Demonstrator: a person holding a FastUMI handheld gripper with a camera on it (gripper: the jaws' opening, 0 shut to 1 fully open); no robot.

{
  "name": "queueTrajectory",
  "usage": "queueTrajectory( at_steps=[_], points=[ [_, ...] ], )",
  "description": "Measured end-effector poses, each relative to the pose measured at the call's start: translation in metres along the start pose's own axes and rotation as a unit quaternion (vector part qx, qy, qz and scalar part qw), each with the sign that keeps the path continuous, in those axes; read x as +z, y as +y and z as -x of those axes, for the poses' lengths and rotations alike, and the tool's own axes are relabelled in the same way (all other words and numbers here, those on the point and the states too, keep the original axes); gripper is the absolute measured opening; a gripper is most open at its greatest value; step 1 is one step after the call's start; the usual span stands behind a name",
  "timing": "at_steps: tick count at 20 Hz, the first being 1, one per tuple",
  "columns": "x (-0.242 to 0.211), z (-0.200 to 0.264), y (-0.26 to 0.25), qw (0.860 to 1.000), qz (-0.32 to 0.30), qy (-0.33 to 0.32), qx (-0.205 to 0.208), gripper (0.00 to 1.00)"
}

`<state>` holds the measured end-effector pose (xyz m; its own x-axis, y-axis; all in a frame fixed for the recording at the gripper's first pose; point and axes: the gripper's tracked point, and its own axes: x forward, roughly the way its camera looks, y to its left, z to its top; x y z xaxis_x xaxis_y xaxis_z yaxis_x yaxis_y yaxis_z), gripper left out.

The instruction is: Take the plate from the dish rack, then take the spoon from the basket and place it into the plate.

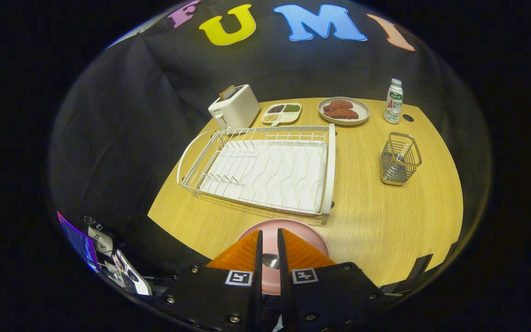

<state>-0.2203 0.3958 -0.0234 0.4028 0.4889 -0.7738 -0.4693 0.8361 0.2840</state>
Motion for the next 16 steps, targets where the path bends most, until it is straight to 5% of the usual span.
queueTrajectory(
  at_steps=[8,16],
  points=[
    [0.085,0.058,-0.020,0.986,-0.006,-0.167,-0.020,0.17],
    [0.199,0.173,-0.060,0.914,0.048,-0.386,-0.113,0.16]
  ],
)
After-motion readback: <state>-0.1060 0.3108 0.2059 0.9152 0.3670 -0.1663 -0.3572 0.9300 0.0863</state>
